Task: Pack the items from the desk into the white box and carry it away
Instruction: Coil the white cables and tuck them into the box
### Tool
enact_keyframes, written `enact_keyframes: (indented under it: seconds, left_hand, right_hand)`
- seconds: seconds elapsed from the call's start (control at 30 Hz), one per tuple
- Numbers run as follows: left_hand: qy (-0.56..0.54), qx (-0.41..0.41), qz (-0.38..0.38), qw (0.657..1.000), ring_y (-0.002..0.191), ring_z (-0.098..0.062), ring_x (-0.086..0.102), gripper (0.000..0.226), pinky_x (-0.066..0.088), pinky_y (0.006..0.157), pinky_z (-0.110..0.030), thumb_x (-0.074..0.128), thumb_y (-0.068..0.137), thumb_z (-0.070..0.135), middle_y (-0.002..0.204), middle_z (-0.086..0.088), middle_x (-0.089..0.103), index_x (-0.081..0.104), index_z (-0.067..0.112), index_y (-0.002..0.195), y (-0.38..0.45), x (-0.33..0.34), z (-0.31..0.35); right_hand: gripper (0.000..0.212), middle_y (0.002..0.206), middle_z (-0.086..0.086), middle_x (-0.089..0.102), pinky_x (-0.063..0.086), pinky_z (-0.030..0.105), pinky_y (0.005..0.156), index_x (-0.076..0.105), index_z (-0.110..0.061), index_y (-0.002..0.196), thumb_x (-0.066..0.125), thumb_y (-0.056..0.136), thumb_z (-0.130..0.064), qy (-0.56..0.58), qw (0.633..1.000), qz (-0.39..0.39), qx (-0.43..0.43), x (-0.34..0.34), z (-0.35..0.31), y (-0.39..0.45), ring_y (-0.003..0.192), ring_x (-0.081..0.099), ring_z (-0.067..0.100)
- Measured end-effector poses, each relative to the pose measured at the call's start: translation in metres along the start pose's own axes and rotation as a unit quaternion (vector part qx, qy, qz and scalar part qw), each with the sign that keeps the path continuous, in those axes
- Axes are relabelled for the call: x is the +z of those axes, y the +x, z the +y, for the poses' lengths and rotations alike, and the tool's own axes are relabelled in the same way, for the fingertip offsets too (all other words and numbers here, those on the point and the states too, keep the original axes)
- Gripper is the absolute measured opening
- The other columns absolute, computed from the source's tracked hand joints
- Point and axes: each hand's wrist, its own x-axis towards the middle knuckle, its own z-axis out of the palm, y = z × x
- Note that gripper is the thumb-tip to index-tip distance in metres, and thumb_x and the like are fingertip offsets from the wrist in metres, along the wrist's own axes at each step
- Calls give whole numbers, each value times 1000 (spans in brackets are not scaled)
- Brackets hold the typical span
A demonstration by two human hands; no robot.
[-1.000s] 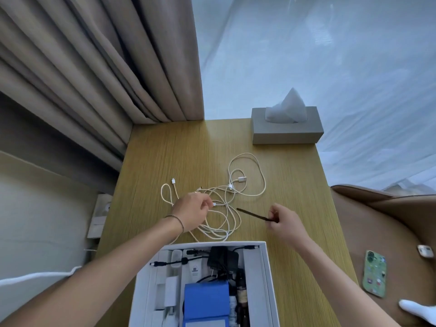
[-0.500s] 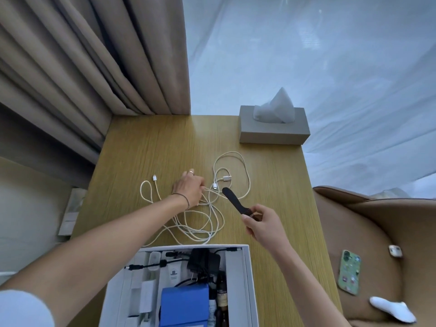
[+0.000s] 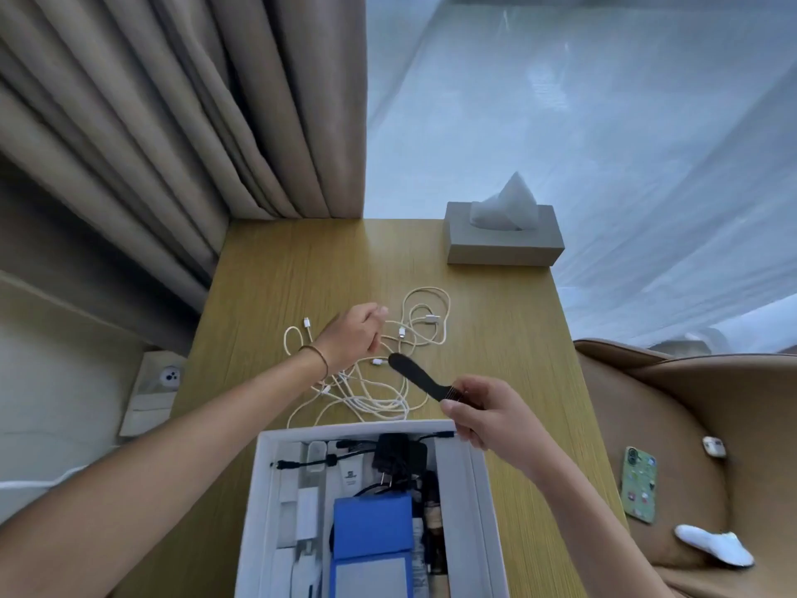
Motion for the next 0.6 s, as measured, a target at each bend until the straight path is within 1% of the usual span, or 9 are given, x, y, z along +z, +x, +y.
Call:
enact_keyframes:
  seconds: [0.1,0.13,0.2,0.27,0.3,0.4,0.5,0.57,0.6]
  left_hand:
    - [-75,30,-4,997,67,-23,61,45,54,78,-43,40,105,41,69,-11,60,53,13,73,-24,-11,11]
    - [-89,40,-1,995,67,-22,61,45,55,76,-40,43,102,45,69,-10,60,53,12,73,-33,-16,14]
    - [-113,61,14,992,59,-12,58,46,53,64,-25,49,96,51,66,-6,58,52,11,72,-50,-23,24]
    - [-139,80,33,987,49,-5,52,48,45,54,-14,57,94,45,65,-9,56,51,2,75,-65,-31,32]
    - [-156,86,38,983,48,-6,49,48,44,52,-14,60,95,39,67,-14,55,51,-4,78,-71,-34,35]
    - [-207,101,40,972,65,-21,51,45,49,67,-36,62,97,26,74,-19,52,48,-15,84,-90,-47,45]
    - [-229,124,49,964,73,-25,54,44,53,77,-50,63,96,24,78,-19,54,51,-16,85,-110,-59,57]
    - [-238,142,51,959,75,-25,54,43,53,77,-47,61,91,28,78,-17,54,52,-14,83,-121,-66,64]
    - [-237,152,53,958,76,-25,53,43,53,77,-46,59,89,27,79,-17,53,52,-14,82,-126,-70,67]
  right_hand:
    - [15,65,-1,65,44,27,58,65,-17,81,61,95,-20,-76,996,-38,6,19,-6,-10,57,54,11]
    - [16,68,-2,68,45,27,59,65,-22,79,60,94,-21,-114,992,-45,9,26,-6,-13,58,55,9]
    - [17,73,-2,71,46,28,60,64,-28,76,58,91,-23,-207,977,-54,10,39,-5,-16,59,58,6]
    - [16,76,-3,71,49,31,62,67,-30,79,59,91,-23,-291,955,-49,8,55,0,-16,64,61,9]
    - [14,79,-5,72,51,33,65,69,-30,84,59,91,-23,-333,942,-39,1,64,4,-15,68,63,12]
    - [17,92,-7,74,53,33,71,73,-27,99,58,93,-22,-407,913,-6,-24,90,15,-12,83,66,18]
    - [20,102,-9,71,51,29,78,75,-25,100,56,94,-19,-453,890,10,-48,109,25,-12,97,63,17]
    - [17,90,-11,68,50,28,72,74,-23,86,59,94,-21,-451,885,68,-95,116,19,-19,87,61,13]
    - [17,81,-12,65,49,27,66,70,-22,79,62,93,-25,-424,886,124,-137,116,12,-23,77,59,10]
